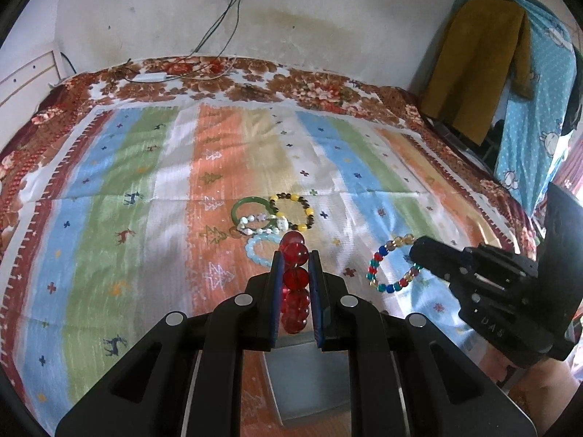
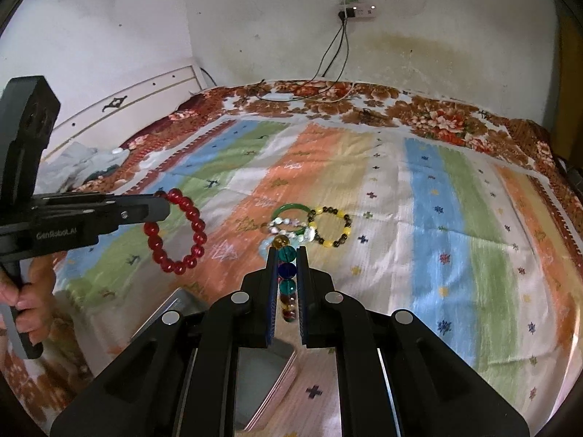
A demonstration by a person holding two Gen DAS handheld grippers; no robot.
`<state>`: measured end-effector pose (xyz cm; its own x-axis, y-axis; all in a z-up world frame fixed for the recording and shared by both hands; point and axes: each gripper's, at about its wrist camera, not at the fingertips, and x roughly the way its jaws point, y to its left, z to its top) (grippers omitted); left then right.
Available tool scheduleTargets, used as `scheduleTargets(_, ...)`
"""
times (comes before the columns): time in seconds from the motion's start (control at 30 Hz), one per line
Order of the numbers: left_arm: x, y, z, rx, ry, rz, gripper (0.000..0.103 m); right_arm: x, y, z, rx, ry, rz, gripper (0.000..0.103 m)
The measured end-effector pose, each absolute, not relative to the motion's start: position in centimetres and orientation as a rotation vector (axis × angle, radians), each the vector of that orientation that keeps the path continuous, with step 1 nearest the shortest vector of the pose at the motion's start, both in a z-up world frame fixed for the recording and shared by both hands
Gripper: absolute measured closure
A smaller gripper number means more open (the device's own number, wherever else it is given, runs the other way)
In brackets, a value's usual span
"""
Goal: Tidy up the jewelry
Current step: 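Lift both held bracelets and carry them over the silver tin box, then open both grippers to drop the bracelets into the silver tin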
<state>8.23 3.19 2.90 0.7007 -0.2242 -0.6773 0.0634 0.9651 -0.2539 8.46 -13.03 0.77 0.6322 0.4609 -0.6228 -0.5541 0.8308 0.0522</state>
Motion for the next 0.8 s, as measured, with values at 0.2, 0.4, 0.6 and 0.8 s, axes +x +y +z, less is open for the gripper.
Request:
scheduleTargets(0.2, 6.5, 2.8, 2.7, -0.216, 0.777, -0.174, 0.09, 6.9, -12.9, 0.7, -0.141, 0.675, 0.621, 0.093)
scheduleTargets(0.4, 5.3, 2.0, 1.8, -0.209, 0.808, -0.178, 0.09, 6.0, -12.8, 0.5, -0.137, 0.69, 0.646, 0.093)
scheduleTargets(0.6, 5.3, 1.6, 1.0, -0.233, 0.87, -0.212, 0.089, 5.6, -12.7, 0.0, -0.104, 0.714, 0.673, 0.088)
scheduleTargets(0.8, 5.4, 3.0, 1.3, -0.266, 0.851, -0.144, 0.072, 5.7, -13.1, 0.1, -0.102, 0.704, 0.656, 0.058)
